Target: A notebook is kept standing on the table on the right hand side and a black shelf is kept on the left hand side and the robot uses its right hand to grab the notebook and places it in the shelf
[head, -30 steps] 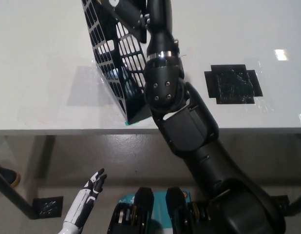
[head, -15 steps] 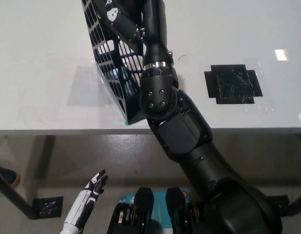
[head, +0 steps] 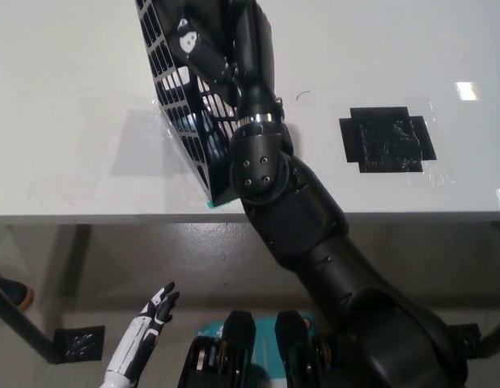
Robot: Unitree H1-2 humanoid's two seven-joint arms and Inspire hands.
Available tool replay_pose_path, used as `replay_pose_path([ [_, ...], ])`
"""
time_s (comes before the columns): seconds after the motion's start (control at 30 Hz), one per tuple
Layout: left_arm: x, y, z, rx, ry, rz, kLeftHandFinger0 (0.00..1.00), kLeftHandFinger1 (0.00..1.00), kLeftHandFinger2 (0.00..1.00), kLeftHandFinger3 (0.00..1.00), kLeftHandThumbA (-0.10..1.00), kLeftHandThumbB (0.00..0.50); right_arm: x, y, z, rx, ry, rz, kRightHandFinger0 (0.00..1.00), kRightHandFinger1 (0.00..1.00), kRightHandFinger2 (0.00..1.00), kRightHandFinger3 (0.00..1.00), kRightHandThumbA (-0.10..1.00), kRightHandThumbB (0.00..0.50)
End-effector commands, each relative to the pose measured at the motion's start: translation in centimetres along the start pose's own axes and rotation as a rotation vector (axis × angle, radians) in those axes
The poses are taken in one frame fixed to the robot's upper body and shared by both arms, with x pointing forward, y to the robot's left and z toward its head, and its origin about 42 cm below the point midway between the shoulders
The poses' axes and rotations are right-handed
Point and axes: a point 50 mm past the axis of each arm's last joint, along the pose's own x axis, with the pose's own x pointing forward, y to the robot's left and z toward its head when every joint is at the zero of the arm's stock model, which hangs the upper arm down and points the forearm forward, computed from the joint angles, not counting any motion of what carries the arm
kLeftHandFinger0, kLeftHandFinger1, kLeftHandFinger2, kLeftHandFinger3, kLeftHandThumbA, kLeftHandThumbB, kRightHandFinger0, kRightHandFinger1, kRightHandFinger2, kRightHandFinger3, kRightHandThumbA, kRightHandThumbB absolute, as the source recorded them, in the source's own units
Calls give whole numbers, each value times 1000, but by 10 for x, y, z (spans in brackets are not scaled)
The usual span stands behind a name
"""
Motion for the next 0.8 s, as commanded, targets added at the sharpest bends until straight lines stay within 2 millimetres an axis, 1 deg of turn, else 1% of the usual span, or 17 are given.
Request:
replay_pose_path([
  [0.0,-2,2,8,13,-48,7,1000,1000,1000,1000,1000,130,25,7,44,107,-149,-43,0,78,612,679,-100,98],
  [0.07,-3,2,7,17,-47,8,1000,1000,1000,1000,1000,126,24,7,42,109,-143,-45,0,62,586,636,-100,99],
  [0.2,-3,2,8,16,-47,7,1000,1000,1000,1000,1000,141,25,5,39,99,-144,-54,0,59,596,641,-100,91],
  [0.23,-3,2,8,15,-48,9,1000,1000,1000,1000,1000,124,27,3,42,99,-151,-60,0,37,581,629,-100,88],
  [0.3,-3,2,7,16,-49,9,1000,1000,1000,1000,1000,133,28,0,44,91,-174,-66,0,35,583,649,-100,91],
  [0.37,-3,2,7,23,-46,7,1000,1000,1000,1000,1000,136,27,0,44,89,-177,-65,0,47,590,658,-100,80],
  [0.43,-5,0,5,17,-44,7,1000,1000,1000,1000,1000,136,22,4,35,108,-141,-46,0,82,621,683,-100,74],
  [0.47,-6,-1,5,18,-41,6,1000,1000,1000,1000,1000,139,20,6,30,101,-124,-42,0,125,651,682,-100,92],
  [0.5,-7,-1,5,20,-38,5,1000,1000,1000,1000,1000,142,18,7,27,97,-112,-40,0,141,658,673,-100,101],
  [0.53,-7,-2,5,22,-33,5,1000,1000,1000,1000,1000,149,16,9,24,98,-96,-37,0,169,683,692,-100,105],
  [0.57,-7,-1,5,28,-31,7,1000,1000,1000,1000,1000,150,14,11,21,101,-85,-36,31,241,756,756,-100,133],
  [0.6,-7,-1,5,32,-36,6,1000,1000,1000,1000,1000,142,13,12,19,69,-84,-23,221,483,1000,981,45,143],
  [0.63,-6,0,6,33,-40,5,1000,1000,1000,1000,1000,142,13,13,19,50,-89,-11,413,679,1000,1000,295,190],
  [0.67,-5,0,6,32,-40,4,1000,1000,1000,1000,1000,144,13,13,20,48,-91,-9,393,613,931,927,377,197],
  [0.7,-4,0,7,29,-39,5,1000,1000,1000,1000,1000,144,12,16,20,45,-93,46,641,855,1000,1000,612,254],
  [0.73,-3,0,8,28,-37,6,1000,1000,1000,1000,1000,135,13,18,19,42,-81,94,1000,1000,1000,1000,786,296],
  [0.77,-3,0,8,29,-41,3,1000,1000,1000,1000,1000,126,13,20,19,26,-76,124,1000,1000,1000,1000,906,336],
])
